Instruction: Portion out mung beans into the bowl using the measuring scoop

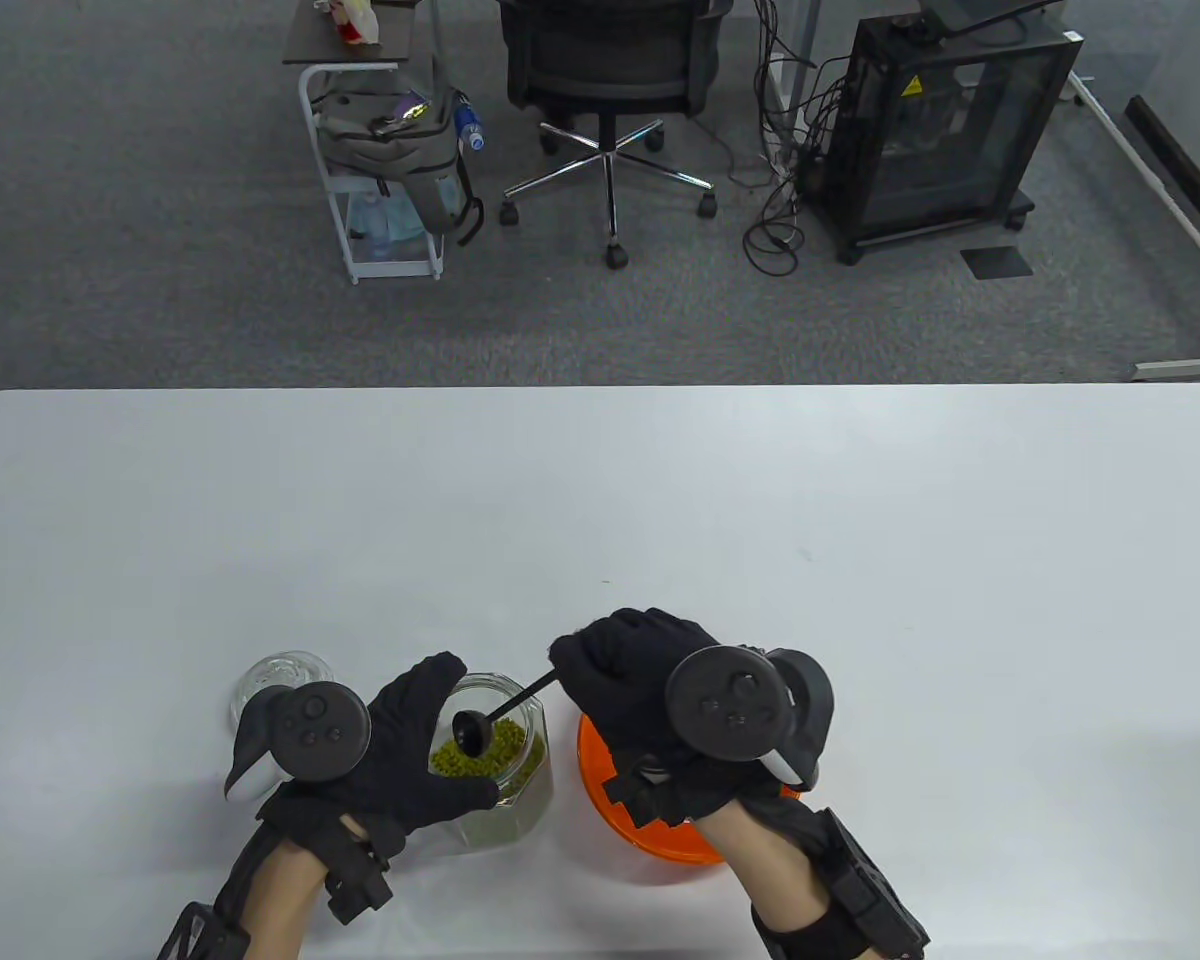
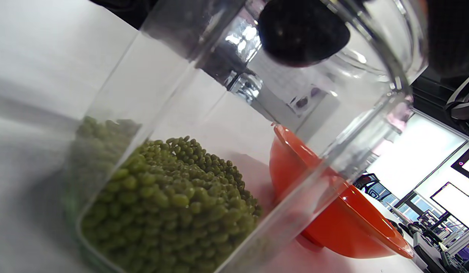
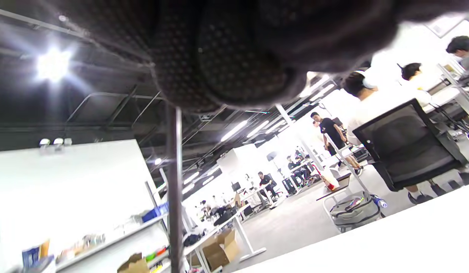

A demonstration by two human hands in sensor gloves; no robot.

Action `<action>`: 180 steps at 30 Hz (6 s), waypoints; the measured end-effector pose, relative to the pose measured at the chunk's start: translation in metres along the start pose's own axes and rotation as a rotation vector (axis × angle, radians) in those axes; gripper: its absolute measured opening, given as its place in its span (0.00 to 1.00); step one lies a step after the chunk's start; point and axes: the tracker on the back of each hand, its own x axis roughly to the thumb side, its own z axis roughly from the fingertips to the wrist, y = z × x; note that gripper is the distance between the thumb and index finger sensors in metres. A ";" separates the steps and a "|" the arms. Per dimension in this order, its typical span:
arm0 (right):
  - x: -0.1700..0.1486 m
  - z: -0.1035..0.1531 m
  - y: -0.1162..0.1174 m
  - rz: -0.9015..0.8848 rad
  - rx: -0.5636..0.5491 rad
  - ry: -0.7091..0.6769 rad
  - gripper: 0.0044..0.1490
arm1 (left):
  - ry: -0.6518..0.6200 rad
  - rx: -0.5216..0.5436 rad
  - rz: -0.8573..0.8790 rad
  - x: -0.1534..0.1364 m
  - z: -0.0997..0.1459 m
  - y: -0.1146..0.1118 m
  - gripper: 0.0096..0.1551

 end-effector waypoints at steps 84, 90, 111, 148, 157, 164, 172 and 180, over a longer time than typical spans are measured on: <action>-0.169 0.030 -0.035 -0.740 0.086 0.596 0.27 | 0.002 -0.007 -0.006 0.000 -0.001 0.000 0.77; -0.192 0.042 -0.054 -0.779 0.056 0.632 0.27 | 0.003 -0.007 -0.005 0.000 0.000 0.000 0.77; -0.251 0.075 -0.089 -0.512 0.114 0.639 0.27 | 0.003 -0.008 -0.003 0.000 0.000 0.000 0.77; -0.100 0.085 -0.095 0.211 0.058 -0.297 0.26 | 0.004 -0.007 -0.004 -0.001 0.000 0.000 0.77; -0.139 0.079 -0.113 -0.046 -0.134 -0.042 0.27 | 0.004 -0.008 -0.006 -0.001 0.000 0.000 0.77; -0.167 0.077 -0.114 -0.307 -0.249 0.221 0.27 | 0.003 -0.007 -0.005 -0.001 0.000 0.000 0.77; -0.154 0.057 -0.095 -0.507 -0.184 0.302 0.27 | 0.003 -0.008 -0.007 -0.001 0.000 0.000 0.77; -0.105 0.022 -0.060 -0.433 -0.060 0.269 0.27 | 0.003 -0.008 -0.007 -0.001 0.000 0.000 0.77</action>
